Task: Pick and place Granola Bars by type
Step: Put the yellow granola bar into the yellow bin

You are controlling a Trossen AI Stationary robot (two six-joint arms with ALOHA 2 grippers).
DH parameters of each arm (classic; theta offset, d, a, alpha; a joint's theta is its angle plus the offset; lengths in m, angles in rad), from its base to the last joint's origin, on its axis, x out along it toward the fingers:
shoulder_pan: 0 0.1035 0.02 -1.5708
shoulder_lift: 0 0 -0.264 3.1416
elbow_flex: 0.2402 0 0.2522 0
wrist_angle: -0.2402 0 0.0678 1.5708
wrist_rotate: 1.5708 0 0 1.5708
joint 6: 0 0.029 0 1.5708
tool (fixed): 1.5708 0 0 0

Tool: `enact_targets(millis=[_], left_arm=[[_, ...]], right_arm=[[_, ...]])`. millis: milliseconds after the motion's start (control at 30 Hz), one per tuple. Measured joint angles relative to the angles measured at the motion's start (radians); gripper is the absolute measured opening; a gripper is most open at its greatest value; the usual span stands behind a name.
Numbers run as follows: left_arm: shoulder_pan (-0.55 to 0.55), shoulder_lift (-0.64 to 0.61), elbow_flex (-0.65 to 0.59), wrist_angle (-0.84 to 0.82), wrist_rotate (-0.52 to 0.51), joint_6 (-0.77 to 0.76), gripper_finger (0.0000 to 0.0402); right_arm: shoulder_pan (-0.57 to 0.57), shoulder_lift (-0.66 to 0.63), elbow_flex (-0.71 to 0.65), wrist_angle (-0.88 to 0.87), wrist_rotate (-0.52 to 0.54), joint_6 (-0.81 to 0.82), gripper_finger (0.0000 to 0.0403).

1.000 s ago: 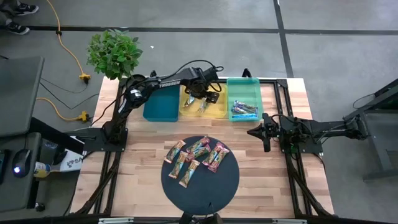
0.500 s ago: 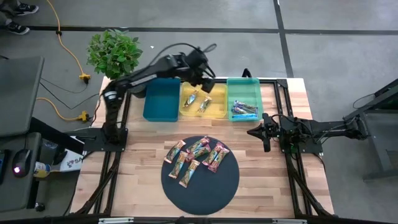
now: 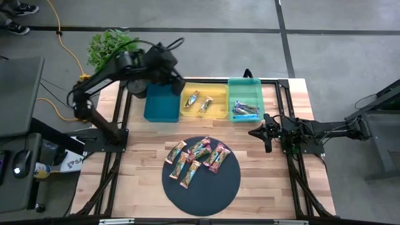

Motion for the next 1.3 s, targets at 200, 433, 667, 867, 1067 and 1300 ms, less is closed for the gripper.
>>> enact_targets(millis=[200,433,667,867,1067,1300], left_arm=[[-0.155,-0.076,0.0,-0.189,-0.203,-0.144,0.0239],[-0.351,-0.153,-0.051,-0.259,-0.351,-0.307,0.0239],[-0.51,-0.342,-0.479,0.019,-0.317,-0.453,0.0239],[-0.571,-0.515,-0.937,0.501,-0.157,-0.608,0.0239],[-0.57,-0.539,-1.177,0.674,-0.002,-0.827,0.0239],[-0.568,-0.454,-1.225,0.711,0.084,-0.905,0.0239]], right_arm=[[0.0,0.0,0.0,0.0,0.0,0.0,0.0],[0.0,0.0,0.0,0.0,0.0,0.0,0.0],[0.0,0.0,0.0,0.001,0.0,0.0,0.0],[0.0,0.0,0.0,0.001,0.0,0.0,0.0],[0.0,0.0,0.0,0.001,0.0,0.0,0.0],[0.0,-0.001,0.0,0.0,0.0,0.0,0.0]])
